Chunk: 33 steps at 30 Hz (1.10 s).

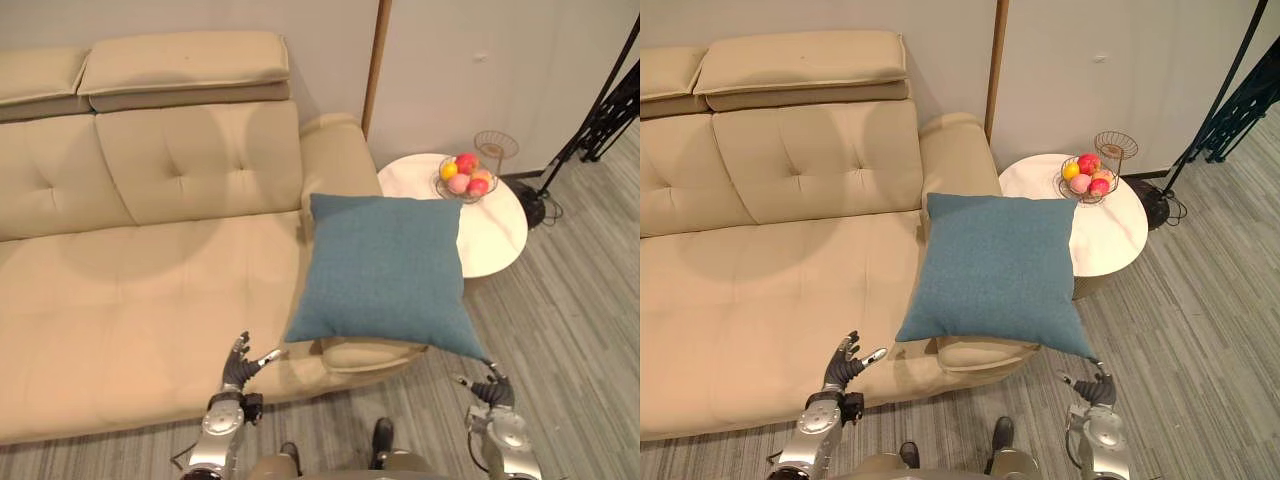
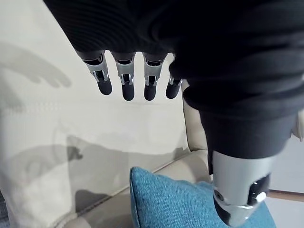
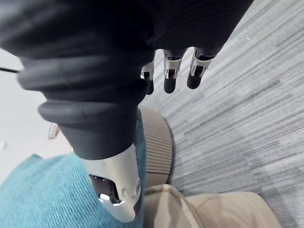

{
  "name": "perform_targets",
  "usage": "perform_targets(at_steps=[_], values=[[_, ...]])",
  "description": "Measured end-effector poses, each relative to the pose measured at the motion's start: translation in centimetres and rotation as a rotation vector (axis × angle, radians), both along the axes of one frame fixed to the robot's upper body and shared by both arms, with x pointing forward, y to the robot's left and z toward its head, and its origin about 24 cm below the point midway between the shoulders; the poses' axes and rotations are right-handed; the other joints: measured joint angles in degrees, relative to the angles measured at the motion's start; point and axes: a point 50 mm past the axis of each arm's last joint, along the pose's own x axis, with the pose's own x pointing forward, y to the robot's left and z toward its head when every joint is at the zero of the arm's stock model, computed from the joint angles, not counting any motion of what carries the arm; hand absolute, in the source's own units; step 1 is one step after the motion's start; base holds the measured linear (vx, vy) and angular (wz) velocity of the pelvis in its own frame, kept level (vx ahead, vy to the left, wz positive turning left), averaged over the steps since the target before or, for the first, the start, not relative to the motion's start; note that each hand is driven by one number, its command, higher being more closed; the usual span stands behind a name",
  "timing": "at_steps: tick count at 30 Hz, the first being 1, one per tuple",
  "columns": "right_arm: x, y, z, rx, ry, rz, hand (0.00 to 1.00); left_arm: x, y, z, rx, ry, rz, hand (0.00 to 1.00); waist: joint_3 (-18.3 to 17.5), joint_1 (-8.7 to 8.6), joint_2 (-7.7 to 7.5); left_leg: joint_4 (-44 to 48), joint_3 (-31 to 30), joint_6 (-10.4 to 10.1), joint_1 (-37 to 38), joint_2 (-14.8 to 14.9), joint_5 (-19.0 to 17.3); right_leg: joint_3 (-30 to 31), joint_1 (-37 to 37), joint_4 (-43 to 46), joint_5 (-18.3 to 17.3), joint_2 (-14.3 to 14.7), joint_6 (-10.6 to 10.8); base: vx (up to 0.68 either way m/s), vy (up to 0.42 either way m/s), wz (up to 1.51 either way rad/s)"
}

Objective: Pick up cushions and gather them together orderly.

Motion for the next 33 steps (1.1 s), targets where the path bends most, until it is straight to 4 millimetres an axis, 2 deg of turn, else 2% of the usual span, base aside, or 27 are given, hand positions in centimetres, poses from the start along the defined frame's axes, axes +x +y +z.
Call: perform_targets(at_steps=[5,8,11,13,14,15,16,18,19,20,22,23,24,25,28,31,33], values=[[1.2,-0.8,1.1,-0.036,-0.039,0.019,0.00,0.3,0.6,0.3,0.027,-0.010,-0.006,0.00,-0.1,-0.10,0.06,-4.9,2.3,-0.4,1.3,0.4,1.9,1.9,-0.6,-2.1,1.2,0.9,-0.9,-0.11,-0.038,-0.22],[3.1,-1.6,2.5,-0.078,-0.085,0.049,0.00,1.2,0.7,0.9,0.029,-0.038,0.000,0.00,0.0,-0.95,0.12,-6.6,3.1,-1.1,0.4,0.7,2.2,3.0,-1.8,-3.9,1.8,1.6,-0.8,-0.07,-0.058,-0.17],[5.9,-2.0,4.6,-0.112,-0.164,0.074,0.00,2.9,0.7,1.9,0.039,-0.086,-0.011,0.00,0.2,-1.49,0.48,-6.9,3.6,-1.6,-1.0,1.0,2.6,3.6,-3.7,-3.9,2.2,2.1,-1.1,0.01,-0.055,-0.14],[8.1,-1.9,6.3,-0.145,-0.214,0.121,0.00,4.6,0.3,3.1,0.039,-0.139,-0.029,0.00,0.7,-1.49,0.98,-6.8,3.7,-1.4,-2.4,1.1,3.3,3.7,-5.3,-3.9,3.2,2.2,-1.4,0.06,-0.032,-0.04],[10.1,-1.3,7.7,-0.156,-0.261,0.161,0.00,6.2,-0.2,4.2,0.046,-0.183,-0.054,0.00,1.2,-1.49,1.48,-6.8,3.7,-1.6,-3.2,1.0,3.5,3.7,-6.6,-3.9,3.6,2.3,-1.7,0.08,-0.018,-0.04],[10.8,-1.0,8.2,-0.157,-0.275,0.174,0.00,6.7,-0.4,4.6,0.048,-0.201,-0.060,0.00,1.7,-1.47,1.64,-6.7,3.7,-1.6,-3.4,0.9,3.5,3.8,-6.9,-3.9,3.7,2.3,-1.9,0.10,-0.013,-0.07],[13.0,0.1,9.5,-0.151,-0.310,0.216,0.00,8.5,-0.9,5.9,0.054,-0.246,-0.072,0.00,3.2,-1.47,2.05,-6.6,3.8,-1.6,-3.8,0.9,3.5,4.2,-7.3,-3.9,4.0,2.4,-2.2,0.06,-0.006,-0.06],[15.1,1.2,11.0,-0.156,-0.340,0.263,0.00,10.6,-1.5,7.5,0.066,-0.294,-0.100,0.00,4.1,-1.24,2.23,-6.6,3.8,-1.6,-5.2,0.9,3.5,4.3,-8.7,-3.9,4.3,2.4,-2.3,0.02,-0.004,-0.02],[16.9,2.1,12.7,-0.170,-0.381,0.302,0.00,12.3,-1.9,9.2,0.072,-0.350,-0.103,0.00,5.5,-1.15,2.39,-6.3,3.8,-1.6,-6.2,1.0,3.6,4.4,-9.5,-4.0,5.2,2.4,-2.7,0.00,0.000,0.00],[17.8,2.6,13.9,-0.181,-0.406,0.322,0.00,13.2,-2.1,10.2,0.074,-0.381,-0.103,0.00,6.6,-1.14,2.41,-6.1,3.7,-1.6,-6.6,0.9,3.6,4.5,-9.7,-4.0,5.4,2.3,-2.6,-0.01,-0.003,0.08],[20.3,3.8,17.3,-0.216,-0.478,0.368,0.00,16.0,-2.6,13.3,0.086,-0.454,-0.096,0.00,8.4,-1.15,2.47,-5.6,3.6,-1.5,-8.7,0.9,3.6,4.6,-11.6,-4.1,6.8,2.0,-3.0,-0.04,0.010,0.02],[20.7,4.0,18.0,-0.218,-0.492,0.374,0.00,16.6,-2.7,14.0,0.088,-0.467,-0.093,0.00,9.2,-1.29,2.48,-5.5,3.6,-1.3,-8.8,0.9,3.7,4.6,-11.6,-4.3,7.2,1.9,-3.0,-0.04,0.028,-0.04],[21.5,4.5,19.2,-0.216,-0.512,0.379,0.00,17.6,-3.1,15.3,0.099,-0.486,-0.092,1.00,10.5,-1.41,2.51,-5.1,3.6,-1.3,-9.1,0.8,3.7,4.6,-11.7,-4.4,7.7,1.8,-3.4,-0.02,0.045,0.07],[22.2,4.8,20.4,-0.218,-0.531,0.371,1.00,18.7,-3.7,16.9,0.112,-0.513,-0.108,1.00,11.9,-1.42,2.56,-4.1,3.5,-1.3,-9.7,0.7,3.7,4.6,-11.7,-4.5,8.5,1.5,-3.1,-0.03,0.046,0.10],[23.6,6.4,22.7,-0.209,-0.560,0.397,1.00,20.1,-4.8,19.5,0.114,-0.564,-0.122,1.00,13.1,-1.40,2.56,-3.6,3.5,-1.2,-11.3,0.2,3.9,4.6,-12.7,-4.8,9.1,0.9,-3.3,-0.02,0.035,0.08],[24.2,7.0,24.6,-0.216,-0.606,0.391,1.00,20.6,-4.8,20.8,0.076,-0.596,-0.087,1.00,14.7,-1.42,2.72,-3.6,3.3,-1.0,-11.4,0.2,4.0,4.6,-12.7,-4.8,9.1,0.8,-3.3,0.00,0.005,0.01],[24.3,7.2,25.0,-0.243,-0.607,0.409,1.00,20.6,-4.8,20.8,0.054,-0.598,-0.072,1.00,14.8,-1.43,2.82,-3.6,3.3,-1.0,-11.5,0.3,4.0,4.6,-12.8,-5.0,9.1,0.9,-3.3,0.00,0.000,0.00]])
